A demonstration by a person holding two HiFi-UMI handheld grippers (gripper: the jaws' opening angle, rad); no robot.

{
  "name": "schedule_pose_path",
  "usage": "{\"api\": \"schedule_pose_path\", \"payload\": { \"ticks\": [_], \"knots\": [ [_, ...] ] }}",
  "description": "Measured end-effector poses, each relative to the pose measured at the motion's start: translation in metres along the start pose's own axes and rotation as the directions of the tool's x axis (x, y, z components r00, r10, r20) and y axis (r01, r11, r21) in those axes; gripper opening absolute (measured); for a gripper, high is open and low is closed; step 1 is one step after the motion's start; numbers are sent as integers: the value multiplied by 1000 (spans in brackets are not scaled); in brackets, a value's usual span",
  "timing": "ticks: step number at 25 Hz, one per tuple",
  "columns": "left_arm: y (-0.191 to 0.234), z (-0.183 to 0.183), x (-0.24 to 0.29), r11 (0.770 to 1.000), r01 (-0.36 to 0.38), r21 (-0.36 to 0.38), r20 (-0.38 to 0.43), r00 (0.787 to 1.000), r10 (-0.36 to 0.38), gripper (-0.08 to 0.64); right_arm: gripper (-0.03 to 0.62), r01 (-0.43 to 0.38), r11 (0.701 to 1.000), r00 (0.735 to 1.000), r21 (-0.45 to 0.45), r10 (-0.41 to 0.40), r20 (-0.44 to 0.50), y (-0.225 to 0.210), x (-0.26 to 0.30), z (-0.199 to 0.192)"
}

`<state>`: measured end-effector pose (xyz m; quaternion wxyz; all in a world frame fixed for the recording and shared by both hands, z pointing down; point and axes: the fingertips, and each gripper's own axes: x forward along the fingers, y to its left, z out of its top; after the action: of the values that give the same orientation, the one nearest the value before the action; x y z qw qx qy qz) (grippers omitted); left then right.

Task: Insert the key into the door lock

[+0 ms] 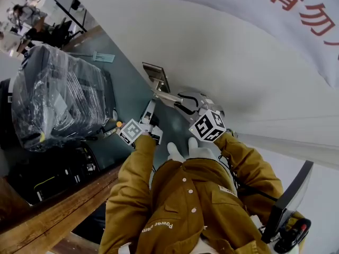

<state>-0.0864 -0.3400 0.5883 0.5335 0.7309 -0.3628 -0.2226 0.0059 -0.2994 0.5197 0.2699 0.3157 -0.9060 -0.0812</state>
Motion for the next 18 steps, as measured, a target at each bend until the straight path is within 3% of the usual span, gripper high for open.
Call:
{"api": "schedule_pose_path", "payload": {
  "ticks": [2, 5, 7, 10, 13, 15, 16, 18],
  "knots": [
    [1, 3, -25, 970, -88, 227, -35, 995, 98, 132, 168, 22, 1000, 999, 18, -22, 25, -4, -6, 7],
    [-29, -5, -49, 904, -41, 426, -80, 993, 83, 67, 160, 46, 998, 995, 50, -51, 90, -9, -21, 29],
    [-62, -4, -62, 842, -14, 539, -80, 994, 68, 40, 154, 58, 996, 988, 73, -68, 140, -13, -33, 48],
    [-122, -1, -75, 775, 36, 632, -57, 998, 0, 3, 135, 97, 993, 975, 73, -110, 195, -21, -53, 75],
    [-175, -12, -83, 671, 49, 740, -31, 999, -38, 3, 101, 133, 988, 954, 75, -148, 261, -25, -76, 97],
    [-199, -22, -86, 607, 45, 793, -21, 999, -47, 2, 11, 161, 985, 946, 57, -171, 276, -24, -91, 104],
    [-208, -28, -87, 583, 46, 811, -21, 999, -50, 2, 6, 175, 982, 938, 77, -190, 291, -23, -99, 107],
    [-221, -38, -91, 546, 55, 836, -31, 998, -52, 2, 5, 192, 953, 884, 233, -271, 382, -23, -111, 120]
  ]
}}
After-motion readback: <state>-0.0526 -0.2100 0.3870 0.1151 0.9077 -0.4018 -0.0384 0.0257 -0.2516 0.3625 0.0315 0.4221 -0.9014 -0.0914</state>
